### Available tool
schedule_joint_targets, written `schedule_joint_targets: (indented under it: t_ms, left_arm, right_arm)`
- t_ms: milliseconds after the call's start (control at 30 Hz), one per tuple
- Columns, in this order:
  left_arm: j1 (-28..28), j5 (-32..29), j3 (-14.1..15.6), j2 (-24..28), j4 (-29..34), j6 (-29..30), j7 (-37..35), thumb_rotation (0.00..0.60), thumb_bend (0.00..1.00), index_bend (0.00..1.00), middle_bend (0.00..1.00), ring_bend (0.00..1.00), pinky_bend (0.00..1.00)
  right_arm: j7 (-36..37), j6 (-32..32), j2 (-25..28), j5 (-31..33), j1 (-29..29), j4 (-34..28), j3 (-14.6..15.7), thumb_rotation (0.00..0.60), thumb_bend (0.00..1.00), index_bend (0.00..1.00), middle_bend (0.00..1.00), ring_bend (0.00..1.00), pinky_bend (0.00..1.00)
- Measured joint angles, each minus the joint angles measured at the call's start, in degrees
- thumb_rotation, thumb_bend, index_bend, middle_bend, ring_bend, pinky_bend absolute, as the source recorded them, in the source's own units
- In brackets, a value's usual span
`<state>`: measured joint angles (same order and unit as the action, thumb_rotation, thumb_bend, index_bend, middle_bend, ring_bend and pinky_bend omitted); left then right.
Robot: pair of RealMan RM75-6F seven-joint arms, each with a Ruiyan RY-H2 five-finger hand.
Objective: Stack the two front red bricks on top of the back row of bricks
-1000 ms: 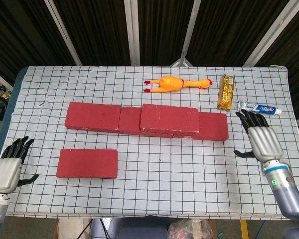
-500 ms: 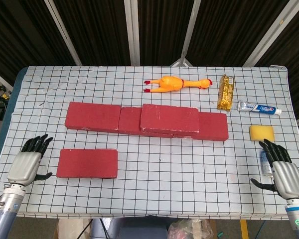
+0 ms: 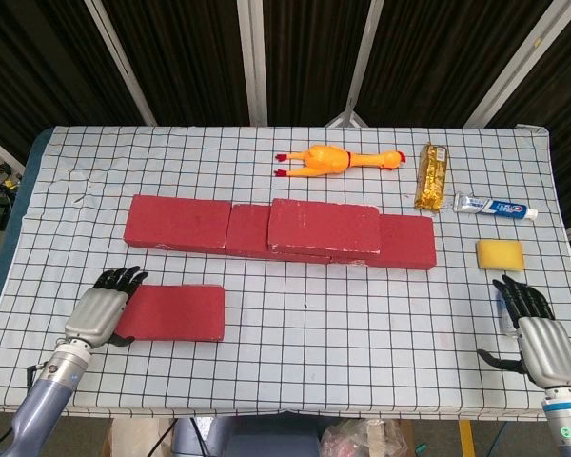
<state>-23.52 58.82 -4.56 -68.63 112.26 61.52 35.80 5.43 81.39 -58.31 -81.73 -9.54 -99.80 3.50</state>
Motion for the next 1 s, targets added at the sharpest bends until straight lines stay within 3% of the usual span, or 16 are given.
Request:
schedule_joint_targets:
  t_ms: [700,1000]
  left_arm:
    - [-6.7,-8.1,2.3,-7.6,-2.8,0.6,7.2,0.600,0.00,0.01,0.00,0.00,0.06]
    - [-8.7,-11.0,3.1,-9.3,-3.9,1.9,8.9,0.600,0.00,0.07,0.09,0.00,0.10]
  right_arm:
    - [0.6,-2.5,-0.1,0.2,1.1,0.9,-2.3,0.600,0.16,0.05,0.00,0.00,0.00]
    - [0.6,-3.5,-0.1,0.6,1.4,0.9,-3.2,0.600,0.16,0.05,0.00,0.00,0.00]
